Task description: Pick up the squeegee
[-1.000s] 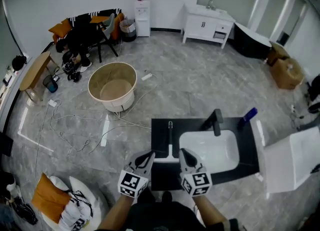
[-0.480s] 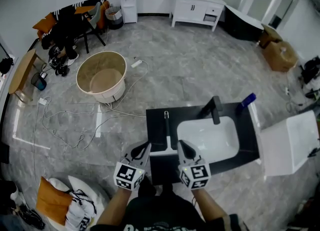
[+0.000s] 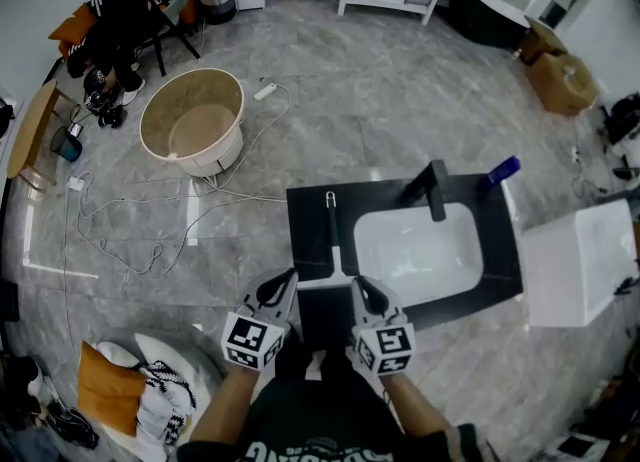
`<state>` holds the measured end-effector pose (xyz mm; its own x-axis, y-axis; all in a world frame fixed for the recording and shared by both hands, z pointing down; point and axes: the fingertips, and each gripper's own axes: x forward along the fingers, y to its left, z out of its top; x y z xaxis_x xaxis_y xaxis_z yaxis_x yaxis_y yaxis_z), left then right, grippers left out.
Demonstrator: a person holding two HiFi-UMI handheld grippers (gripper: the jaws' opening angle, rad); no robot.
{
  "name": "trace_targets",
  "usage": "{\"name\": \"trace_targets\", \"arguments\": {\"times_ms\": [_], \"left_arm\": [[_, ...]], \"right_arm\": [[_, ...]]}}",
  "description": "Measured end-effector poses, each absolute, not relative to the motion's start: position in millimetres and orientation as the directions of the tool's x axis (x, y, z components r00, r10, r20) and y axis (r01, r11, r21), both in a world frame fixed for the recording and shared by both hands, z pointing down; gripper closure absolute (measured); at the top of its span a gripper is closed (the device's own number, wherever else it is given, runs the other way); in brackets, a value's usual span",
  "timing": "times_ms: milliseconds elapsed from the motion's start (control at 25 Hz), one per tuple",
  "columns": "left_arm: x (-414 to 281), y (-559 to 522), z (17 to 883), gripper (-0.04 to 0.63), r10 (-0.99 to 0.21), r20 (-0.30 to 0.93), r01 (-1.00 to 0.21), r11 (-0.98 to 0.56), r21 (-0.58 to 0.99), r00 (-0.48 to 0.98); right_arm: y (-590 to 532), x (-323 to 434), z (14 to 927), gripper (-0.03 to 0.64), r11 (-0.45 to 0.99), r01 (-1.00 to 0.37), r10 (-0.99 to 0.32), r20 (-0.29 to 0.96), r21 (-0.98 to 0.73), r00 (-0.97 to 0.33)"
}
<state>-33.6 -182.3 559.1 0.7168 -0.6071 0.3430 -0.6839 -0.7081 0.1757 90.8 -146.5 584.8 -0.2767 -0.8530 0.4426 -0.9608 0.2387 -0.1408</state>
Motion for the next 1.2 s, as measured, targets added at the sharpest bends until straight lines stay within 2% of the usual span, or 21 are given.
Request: {"name": "trace_targets", "arguments": {"times_ms": [80, 240, 400, 1200], "left_arm": [[-32.7, -179.8, 563.4, 0.597, -0.601, 0.349, -0.681, -0.709, 0.181, 0.719], [-35.1, -177.9, 565.8, 0.597, -0.601, 0.356, -0.683, -0.708, 0.179, 0.716], [-41.1, -175.6, 571.2, 0.597, -0.601, 0.366, -0.687, -0.706, 0.174, 0.710], [-79.7, -160.8, 587.6, 0.597, -0.637, 0.396, -0.739, -0.645, 0.195, 0.661]], "right_arm": [[-144.7, 91.0, 591.9, 0.613, 0.231, -0.963, -0.848, 0.456, -0.138, -0.269], [-145.6, 89.4, 607.4, 0.507, 0.210, -0.967, -0.836, 0.487, -0.143, -0.254], [-145.5, 85.5, 628.6, 0.472, 0.208, -0.967, -0.810, 0.529, -0.146, -0.254], [-174.0, 86.5, 730.6, 0.467, 0.156, -0.977, -0.665, 0.716, -0.143, -0.211]]}}
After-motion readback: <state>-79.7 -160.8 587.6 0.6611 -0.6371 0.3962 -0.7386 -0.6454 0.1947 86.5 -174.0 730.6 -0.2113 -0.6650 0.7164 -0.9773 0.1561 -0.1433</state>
